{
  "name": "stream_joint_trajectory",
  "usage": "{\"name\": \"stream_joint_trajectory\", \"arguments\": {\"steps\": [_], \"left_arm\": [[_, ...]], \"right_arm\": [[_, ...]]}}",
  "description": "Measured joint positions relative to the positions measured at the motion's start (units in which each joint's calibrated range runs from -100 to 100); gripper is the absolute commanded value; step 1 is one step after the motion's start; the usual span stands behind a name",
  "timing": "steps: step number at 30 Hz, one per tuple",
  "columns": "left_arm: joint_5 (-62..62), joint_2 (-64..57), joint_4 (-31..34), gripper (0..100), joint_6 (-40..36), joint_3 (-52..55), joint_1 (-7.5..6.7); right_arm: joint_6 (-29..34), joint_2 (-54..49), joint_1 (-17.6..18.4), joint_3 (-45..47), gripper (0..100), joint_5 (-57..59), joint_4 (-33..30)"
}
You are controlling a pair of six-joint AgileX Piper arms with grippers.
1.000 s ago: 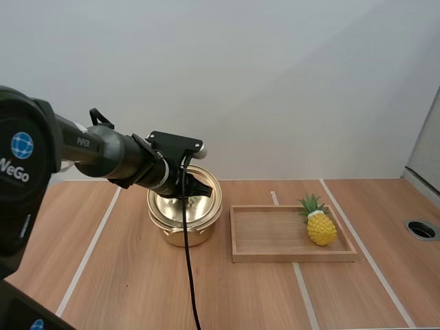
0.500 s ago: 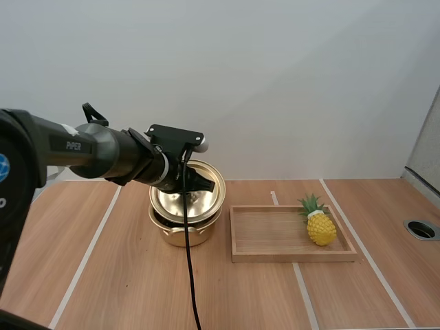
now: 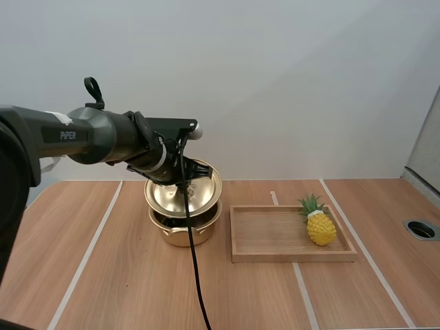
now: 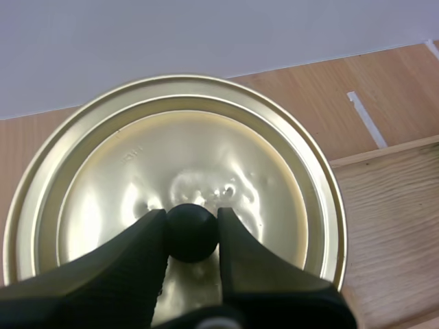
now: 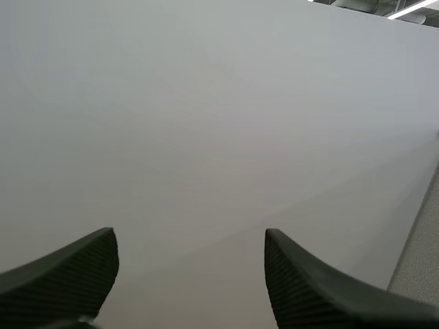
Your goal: Open the pot, put the grape inside, and close it
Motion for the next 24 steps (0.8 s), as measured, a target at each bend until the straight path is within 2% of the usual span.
{"name": "stream_joint_trajectory", "arguments": {"steps": [18,24], "left_arm": [[13.13,5.75,1.87,0,-2.47,-6.32,0.0],[12.47,7.73,7.3,0,-5.56,-6.6,0.0]], "right_arm": [[0.0,0.0,0.0,0.0,100,2.73,0.0],[0.0,0.0,0.0,0.0,100,3.11,0.0]]}}
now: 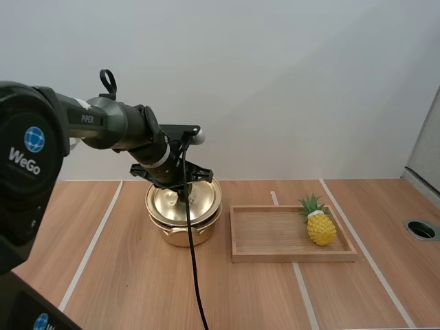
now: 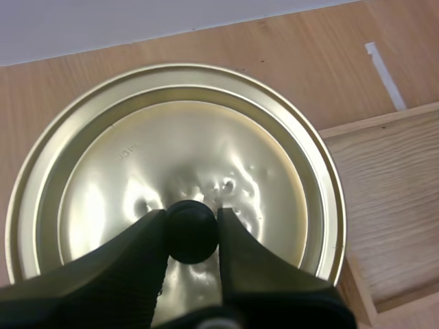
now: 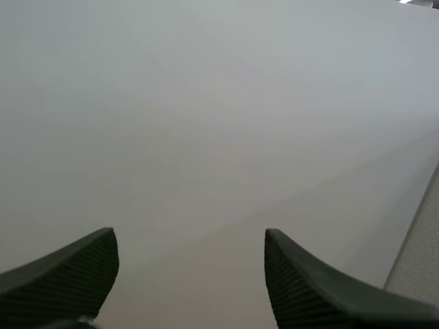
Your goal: Open the pot, put the grape inside, and close it
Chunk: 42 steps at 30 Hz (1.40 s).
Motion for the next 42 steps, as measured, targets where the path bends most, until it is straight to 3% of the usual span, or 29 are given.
{"name": "stream_joint_trajectory", "arguments": {"steps": [11,23,42], "left_arm": [[-0.66,2.42,2.43,0,-1.56,-0.8,0.0],[3.61,2.66,-5.37,0,6.17,-0.85,0.0],[3.07,3.61,-1.33,0,2.74,-1.12,-0.06]], "right_arm": [[0.0,0.0,0.0,0.0,100,0.0,0.0],[0.0,0.0,0.0,0.0,100,0.0,0.0],[0.0,0.0,0.0,0.0,100,0.74,0.0]]}}
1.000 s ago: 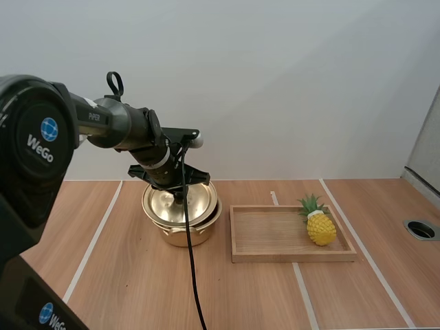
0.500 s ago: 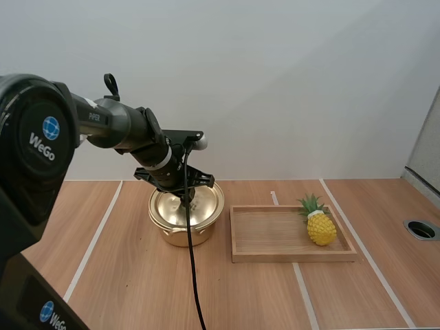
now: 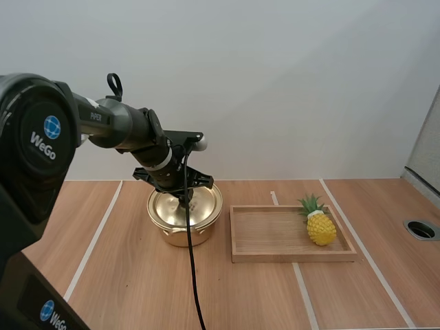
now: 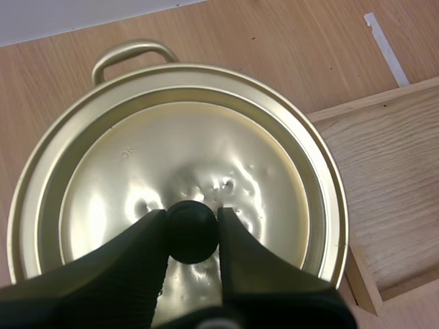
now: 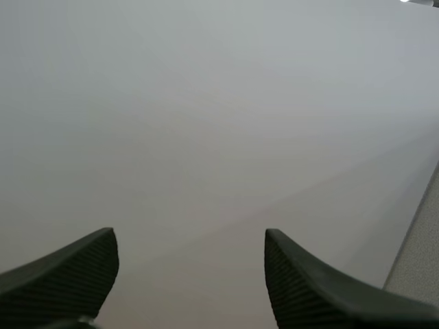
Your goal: Open the pot, put the grape inside, and close it
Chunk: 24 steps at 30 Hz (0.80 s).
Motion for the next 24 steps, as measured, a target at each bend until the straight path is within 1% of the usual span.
{"name": "stream_joint_trajectory", "arguments": {"steps": [24], "left_arm": [[-0.7,1.57,0.0,0,0.74,-0.32,0.0]], "right_arm": [[0.0,0.0,0.0,0.0,100,-0.01,0.0]]}}
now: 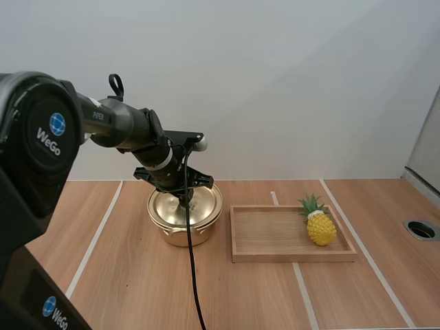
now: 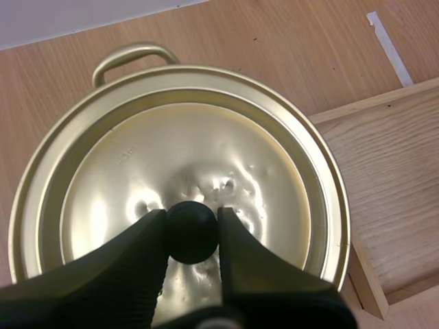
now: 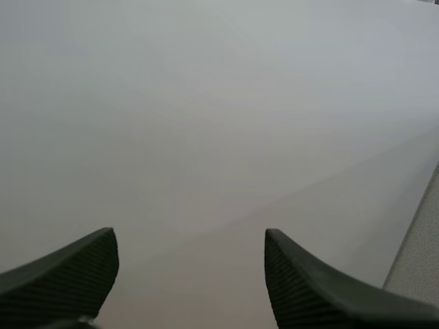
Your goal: Open the pot, put the grape inside, and close it
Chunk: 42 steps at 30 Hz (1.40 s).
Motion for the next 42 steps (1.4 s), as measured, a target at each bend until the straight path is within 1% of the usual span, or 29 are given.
{"name": "stream_joint_trajectory", "arguments": {"steps": [1,2,3,4,6,7,8,16,29,37,42], "left_arm": [[-0.2,0.0,0.0,4,0.0,0.0,0.0],[-0.2,0.0,-0.12,11,0.0,0.0,0.0],[-0.37,0.0,-0.12,21,0.0,0.0,0.0],[-0.73,0.0,-0.12,34,-0.11,0.0,0.0],[-1.18,0.0,-0.12,67,-0.93,0.0,0.0],[-2.11,0.12,-0.12,89,-1.07,0.17,0.0],[-3.02,0.67,0.24,100,-1.16,0.33,0.0],[-5.06,0.23,0.24,100,-0.72,0.49,0.0],[-1.11,0.11,0.24,100,-0.72,-2.14,0.0],[-1.11,-0.29,0.24,100,-0.72,-2.14,0.0],[-2.05,-2.7,0.44,100,-0.72,-3.7,0.0]], "right_arm": [[0.0,0.0,0.0,0.0,100,0.0,0.0],[0.0,0.0,0.0,0.0,100,0.0,0.0],[0.0,0.0,0.0,0.0,100,0.0,0.0],[0.0,0.0,0.0,0.0,100,0.0,0.0],[0.0,0.0,0.0,0.0,100,0.03,0.0],[0.0,0.0,0.0,0.0,100,0.03,0.0],[0.0,0.0,0.0,0.0,100,0.03,0.0],[0.0,0.0,0.0,0.0,100,0.39,0.0],[0.0,0.0,0.0,0.0,100,0.62,0.0],[0.0,0.0,0.0,0.0,100,0.62,0.0],[0.0,0.0,0.0,0.0,100,0.62,0.0]]}}
